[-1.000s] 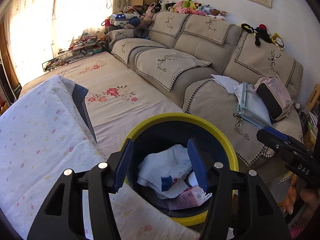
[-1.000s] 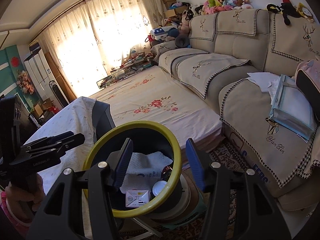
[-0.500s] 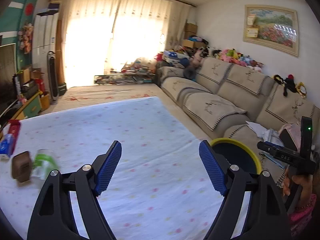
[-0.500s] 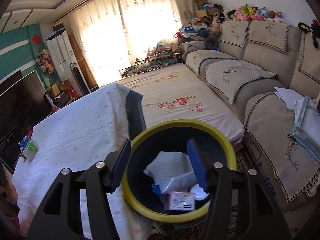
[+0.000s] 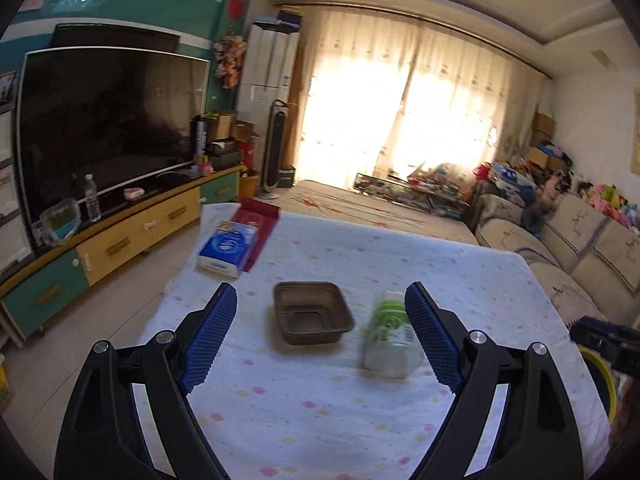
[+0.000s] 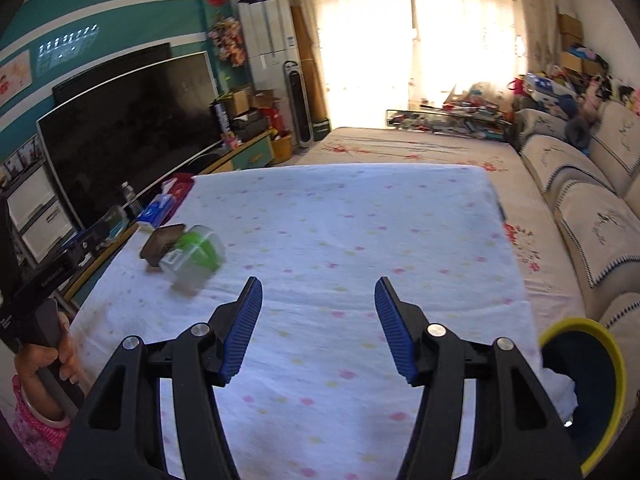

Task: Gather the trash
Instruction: 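Move both grippers back over the table toward the green-labelled jar, then grasp the green-labelled plastic jar with the right gripper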

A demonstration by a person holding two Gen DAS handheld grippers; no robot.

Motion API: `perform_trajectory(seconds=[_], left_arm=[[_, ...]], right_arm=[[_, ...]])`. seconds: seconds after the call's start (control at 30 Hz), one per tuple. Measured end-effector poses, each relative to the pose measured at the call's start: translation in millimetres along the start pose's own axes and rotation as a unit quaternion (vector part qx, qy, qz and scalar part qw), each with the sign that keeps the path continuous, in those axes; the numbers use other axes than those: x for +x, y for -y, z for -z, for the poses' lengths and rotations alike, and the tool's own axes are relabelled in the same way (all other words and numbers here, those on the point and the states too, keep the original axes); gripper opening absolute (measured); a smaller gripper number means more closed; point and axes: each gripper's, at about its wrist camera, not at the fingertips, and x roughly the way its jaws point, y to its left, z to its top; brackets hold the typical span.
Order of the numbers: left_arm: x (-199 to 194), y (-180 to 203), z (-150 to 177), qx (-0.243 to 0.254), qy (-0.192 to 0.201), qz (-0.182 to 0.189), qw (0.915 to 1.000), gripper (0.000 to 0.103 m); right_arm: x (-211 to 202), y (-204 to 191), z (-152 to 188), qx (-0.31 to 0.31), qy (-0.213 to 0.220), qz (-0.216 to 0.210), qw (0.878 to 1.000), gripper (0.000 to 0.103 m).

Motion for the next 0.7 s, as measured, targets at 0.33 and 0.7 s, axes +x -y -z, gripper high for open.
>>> perform_trajectory(seconds=[0.33, 0.7], left_arm=[[-31, -38, -2, -0.022, 0.058, -0.094, 0.9937, 0.089], [-42, -37, -2, -0.051, 0.055, -0.079, 0.9941, 0.089]], right_arm=[[77, -123, -19, -0.051, -0.053, -0.042, 0.996, 0.063], [126, -157, -18, -0.036, -0.073, 0.016, 0.997, 0.07]])
